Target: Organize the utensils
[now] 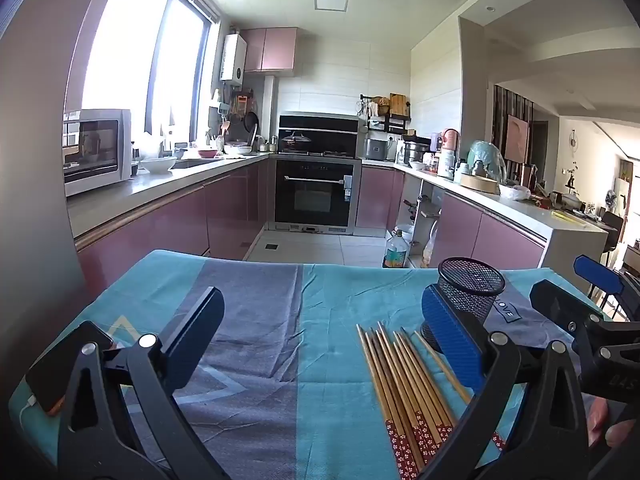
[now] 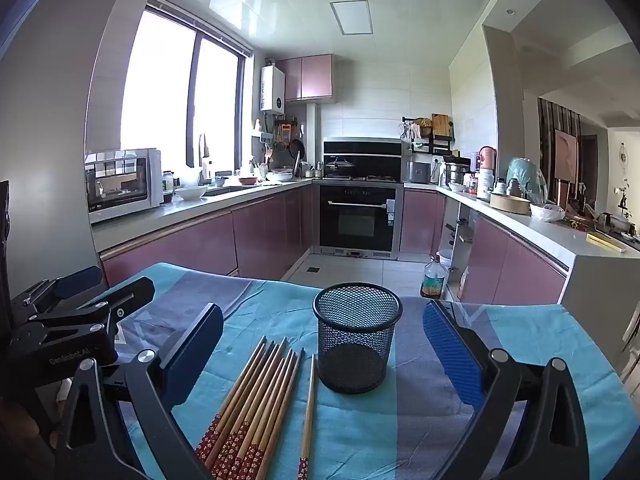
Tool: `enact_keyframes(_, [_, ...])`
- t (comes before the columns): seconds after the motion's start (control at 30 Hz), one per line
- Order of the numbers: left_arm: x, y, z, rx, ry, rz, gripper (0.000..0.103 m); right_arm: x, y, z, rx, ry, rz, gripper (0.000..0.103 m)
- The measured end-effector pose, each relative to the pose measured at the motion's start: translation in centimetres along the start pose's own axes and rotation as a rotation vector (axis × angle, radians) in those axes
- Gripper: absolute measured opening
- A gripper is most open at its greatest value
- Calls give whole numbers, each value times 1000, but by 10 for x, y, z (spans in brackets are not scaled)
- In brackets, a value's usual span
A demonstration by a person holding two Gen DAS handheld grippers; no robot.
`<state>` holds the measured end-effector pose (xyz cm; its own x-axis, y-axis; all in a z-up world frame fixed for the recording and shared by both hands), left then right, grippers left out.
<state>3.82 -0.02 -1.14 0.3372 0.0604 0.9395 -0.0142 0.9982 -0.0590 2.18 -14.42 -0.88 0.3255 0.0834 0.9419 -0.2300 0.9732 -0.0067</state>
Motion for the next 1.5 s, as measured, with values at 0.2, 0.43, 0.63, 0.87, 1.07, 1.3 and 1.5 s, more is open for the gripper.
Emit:
enact_keyframes(0.2, [0,0,-1,2,12,1,97,0,-2,-1,3,4,0,97])
enact_keyframes(0.43, [1,-2,0,-2,14,5,97,-3,0,-1,1,1,-4,97])
enact_keyframes(0.63, [0,0,-2,-12,15,8,97,-1,-3,0,-2,1,-3,97])
enact_keyframes(0.87, [-1,5,-5,-21,20,14,97,0,0,-4,-3,6,-4,97])
enact_keyframes(1.07, [-3,4,-5,-22,17,11,97,1,-1,-3,1,5,-10,97])
enact_keyframes(1.3, [-5,2,-6,-24,25,9,97,0,-3,-3,0,9,-13,97])
enact_keyframes(1.5, [-4,2,-9,-24,27,9,97,-1,-4,-4,1,12,-16,97])
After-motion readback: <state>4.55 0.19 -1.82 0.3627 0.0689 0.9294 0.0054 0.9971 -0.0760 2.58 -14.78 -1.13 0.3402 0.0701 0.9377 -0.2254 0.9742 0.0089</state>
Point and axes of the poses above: each gripper's, at about its wrist camera, not at the fingertips, and z roughly against the way its jaws point, y to its left, x to its top, the point moved 4 cm from there along -z, roughly the way its jaws point, and after that the axes turned 3 degrees about y, right-handed, at the moved point
